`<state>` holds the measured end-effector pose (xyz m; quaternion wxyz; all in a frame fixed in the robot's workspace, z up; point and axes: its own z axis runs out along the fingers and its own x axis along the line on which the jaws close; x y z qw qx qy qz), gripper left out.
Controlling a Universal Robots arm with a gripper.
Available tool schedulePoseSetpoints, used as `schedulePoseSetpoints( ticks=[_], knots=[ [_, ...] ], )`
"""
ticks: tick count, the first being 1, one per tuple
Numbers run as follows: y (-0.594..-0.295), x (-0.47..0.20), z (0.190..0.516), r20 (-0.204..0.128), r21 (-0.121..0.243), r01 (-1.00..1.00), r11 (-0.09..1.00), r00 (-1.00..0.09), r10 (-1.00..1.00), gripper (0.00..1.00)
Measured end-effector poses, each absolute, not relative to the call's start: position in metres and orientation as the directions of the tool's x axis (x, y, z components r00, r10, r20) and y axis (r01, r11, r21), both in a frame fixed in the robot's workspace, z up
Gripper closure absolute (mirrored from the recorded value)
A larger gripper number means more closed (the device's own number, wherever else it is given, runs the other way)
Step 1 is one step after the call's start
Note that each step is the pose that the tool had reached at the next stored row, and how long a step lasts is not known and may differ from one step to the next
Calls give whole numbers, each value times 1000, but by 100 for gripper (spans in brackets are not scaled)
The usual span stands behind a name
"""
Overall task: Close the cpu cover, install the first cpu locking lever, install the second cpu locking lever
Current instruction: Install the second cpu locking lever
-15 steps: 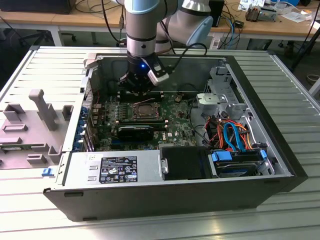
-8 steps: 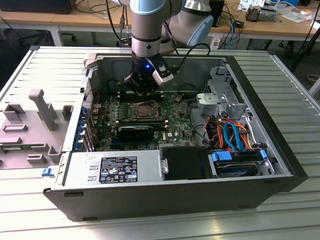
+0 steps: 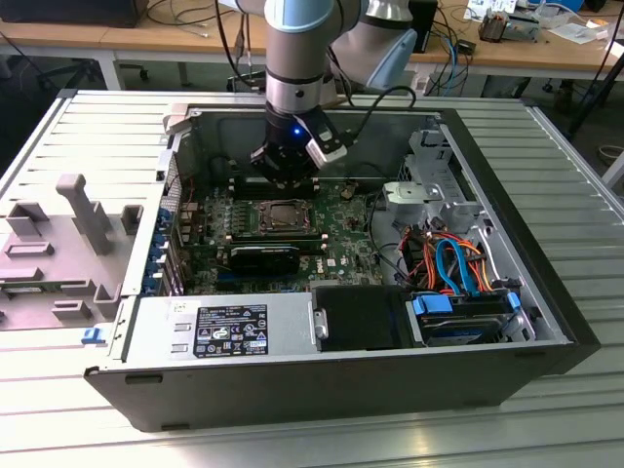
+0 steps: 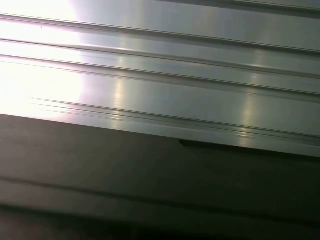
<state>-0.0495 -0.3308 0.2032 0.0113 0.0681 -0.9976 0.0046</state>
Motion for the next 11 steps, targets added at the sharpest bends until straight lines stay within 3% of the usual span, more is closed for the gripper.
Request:
schedulePoseSetpoints(
  ticks=[11],
  knots=[
    [-330,-45,212,22,-5,-138,990,-990,-138,89]
  ],
)
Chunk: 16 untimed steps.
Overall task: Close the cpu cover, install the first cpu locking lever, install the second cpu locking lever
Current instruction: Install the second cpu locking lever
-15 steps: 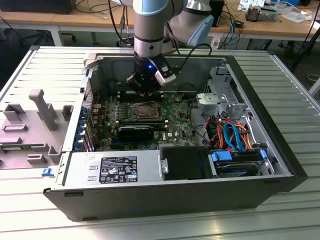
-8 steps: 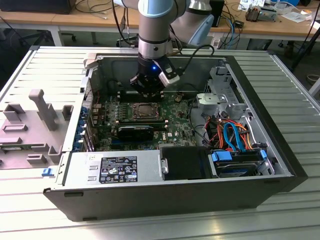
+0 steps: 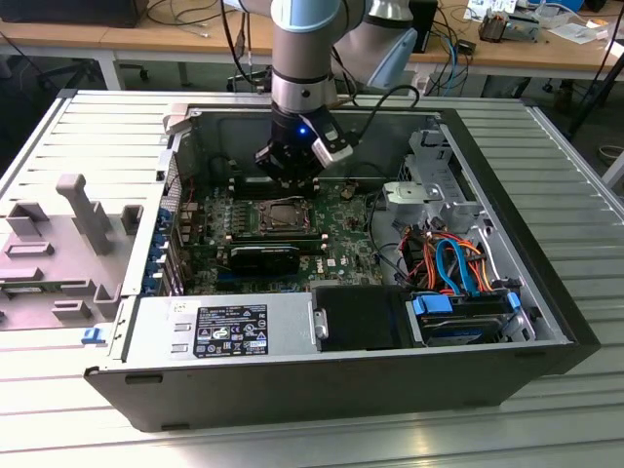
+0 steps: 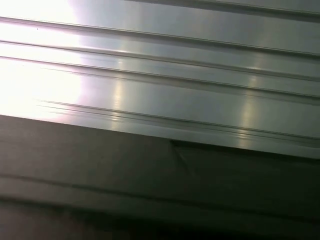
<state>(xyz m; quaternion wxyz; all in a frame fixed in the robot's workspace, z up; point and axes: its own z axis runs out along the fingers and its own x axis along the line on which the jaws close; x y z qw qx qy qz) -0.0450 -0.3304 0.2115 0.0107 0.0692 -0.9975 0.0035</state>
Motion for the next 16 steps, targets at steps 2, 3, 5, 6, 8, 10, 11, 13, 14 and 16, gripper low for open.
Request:
schedulePoseSetpoints(
  ticks=[2,3,5,6,8,10,11,13,14,16],
  knots=[
    [-330,-45,221,22,-6,-138,990,-990,-138,89],
    [-330,-45,224,22,-6,-138,990,-990,-138,89],
    [-330,-48,228,20,-6,-138,990,-990,-138,89],
    [-330,-50,228,19,-7,-138,990,-990,-138,89],
    [-329,-59,229,15,-7,-138,990,-990,-138,89],
    [-327,-66,229,13,-7,-138,990,-990,-138,89],
    [-326,-69,229,12,-7,-138,990,-990,-138,89],
    [-320,-89,229,7,-7,-138,990,-990,-138,89],
    [-324,-93,228,6,-7,-138,990,-990,-138,89],
    [-329,-93,228,6,-7,-138,990,-990,-138,89]
  ],
)
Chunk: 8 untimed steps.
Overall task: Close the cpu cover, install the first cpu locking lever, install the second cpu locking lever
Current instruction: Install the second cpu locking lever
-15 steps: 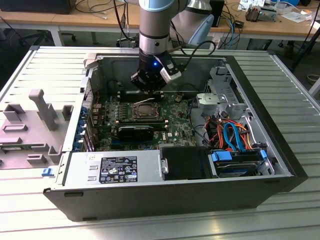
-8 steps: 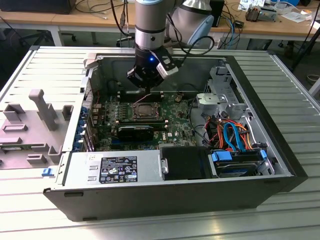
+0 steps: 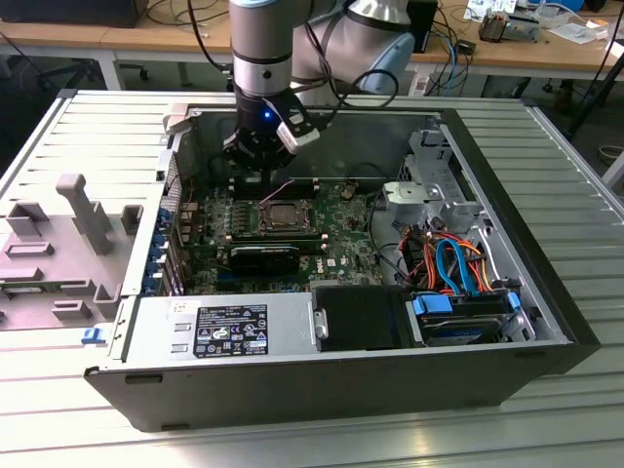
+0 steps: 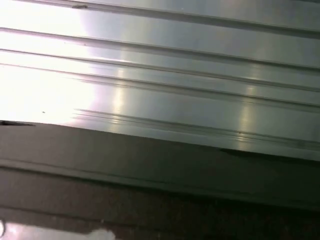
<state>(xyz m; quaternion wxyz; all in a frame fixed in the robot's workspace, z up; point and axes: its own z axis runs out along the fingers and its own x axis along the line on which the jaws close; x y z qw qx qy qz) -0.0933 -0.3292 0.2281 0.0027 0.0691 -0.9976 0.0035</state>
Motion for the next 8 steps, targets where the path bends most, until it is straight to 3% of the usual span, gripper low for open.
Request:
schedulePoseSetpoints(
  ticks=[8],
  knots=[
    [-342,-93,220,6,-7,-138,990,-990,-138,89]
  ],
)
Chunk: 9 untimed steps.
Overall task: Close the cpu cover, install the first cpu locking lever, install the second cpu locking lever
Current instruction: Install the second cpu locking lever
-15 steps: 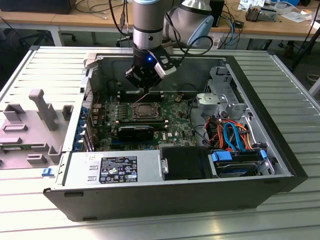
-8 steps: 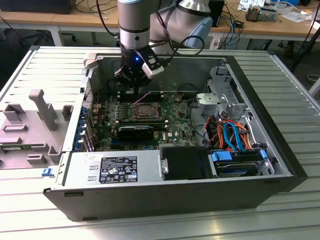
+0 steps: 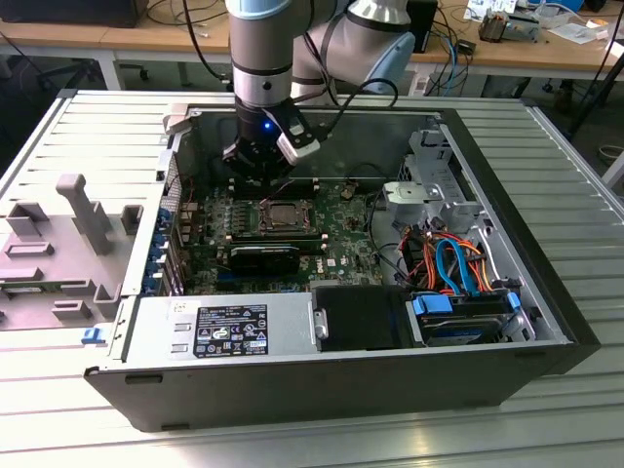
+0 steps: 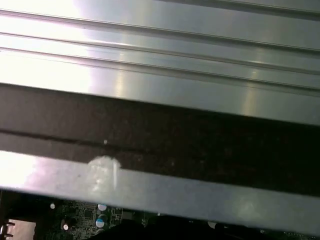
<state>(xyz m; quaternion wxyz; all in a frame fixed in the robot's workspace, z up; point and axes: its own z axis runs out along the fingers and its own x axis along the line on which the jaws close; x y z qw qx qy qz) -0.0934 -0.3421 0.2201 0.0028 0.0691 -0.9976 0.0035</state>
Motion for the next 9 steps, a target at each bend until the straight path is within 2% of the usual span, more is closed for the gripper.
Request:
schedulePoseSetpoints(
  ticks=[9],
  knots=[
    [-341,-96,213,6,-7,-141,990,-990,-141,89]
  ],
)
